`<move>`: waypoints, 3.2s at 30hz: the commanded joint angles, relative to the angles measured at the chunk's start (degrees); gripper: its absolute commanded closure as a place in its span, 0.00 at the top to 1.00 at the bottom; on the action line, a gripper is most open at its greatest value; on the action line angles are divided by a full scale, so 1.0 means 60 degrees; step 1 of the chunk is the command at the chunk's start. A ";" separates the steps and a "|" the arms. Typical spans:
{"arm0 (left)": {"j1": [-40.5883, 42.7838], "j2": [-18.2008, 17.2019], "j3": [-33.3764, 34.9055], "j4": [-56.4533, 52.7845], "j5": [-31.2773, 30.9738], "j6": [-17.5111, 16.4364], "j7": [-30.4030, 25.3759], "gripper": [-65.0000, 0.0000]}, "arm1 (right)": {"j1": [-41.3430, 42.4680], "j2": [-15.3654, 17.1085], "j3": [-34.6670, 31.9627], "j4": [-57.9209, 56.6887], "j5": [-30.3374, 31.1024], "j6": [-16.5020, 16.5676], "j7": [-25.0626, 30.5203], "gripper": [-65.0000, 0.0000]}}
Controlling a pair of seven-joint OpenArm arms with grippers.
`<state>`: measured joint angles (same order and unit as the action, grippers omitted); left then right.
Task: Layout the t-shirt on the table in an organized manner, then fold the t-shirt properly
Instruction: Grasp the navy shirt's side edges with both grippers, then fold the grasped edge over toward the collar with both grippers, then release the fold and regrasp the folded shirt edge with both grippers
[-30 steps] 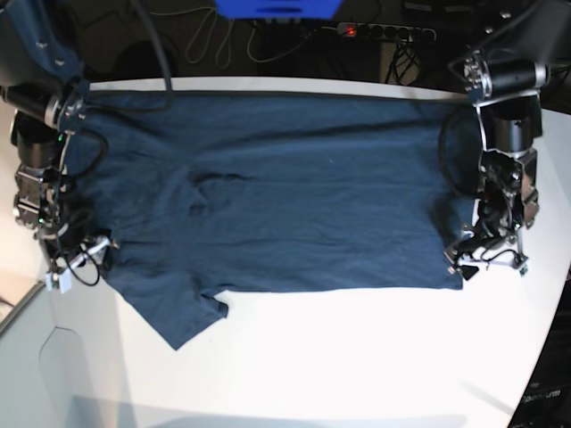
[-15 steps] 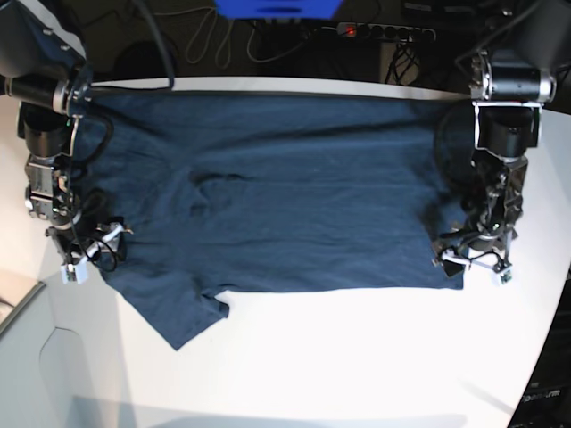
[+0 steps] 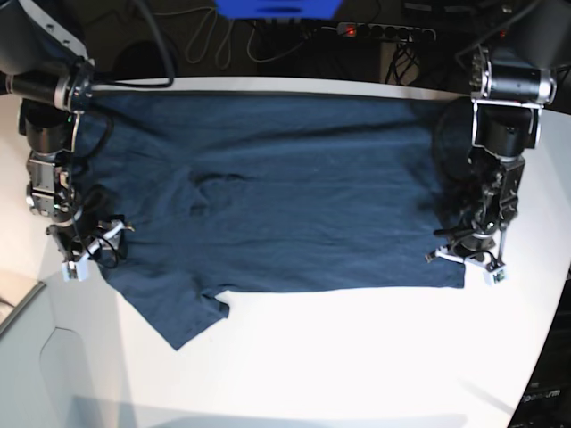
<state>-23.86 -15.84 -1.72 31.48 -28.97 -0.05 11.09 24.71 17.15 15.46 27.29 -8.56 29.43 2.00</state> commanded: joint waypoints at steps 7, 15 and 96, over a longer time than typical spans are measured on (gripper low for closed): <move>-0.0046 0.0038 0.0030 0.0020 -0.0058 -0.0057 0.0649 0.00 | 0.0006 0.0007 -0.0870 -0.0233 0.0012 -0.0048 -0.0223 0.09; 0.0628 0.0009 -0.0029 0.2320 -0.0087 -0.0042 0.1382 0.00 | -0.0199 0.0139 -0.0841 0.0734 0.0042 -0.0048 -0.0282 0.00; 0.4262 0.0581 -0.3853 0.8635 0.0045 -0.0042 0.4591 0.70 | -0.5825 -0.1898 0.3247 0.9760 0.0056 0.0817 -0.0297 0.54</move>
<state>3.01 -11.64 -24.77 82.24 -28.03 0.27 39.72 -10.68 5.02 34.81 84.86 -9.04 33.85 -1.52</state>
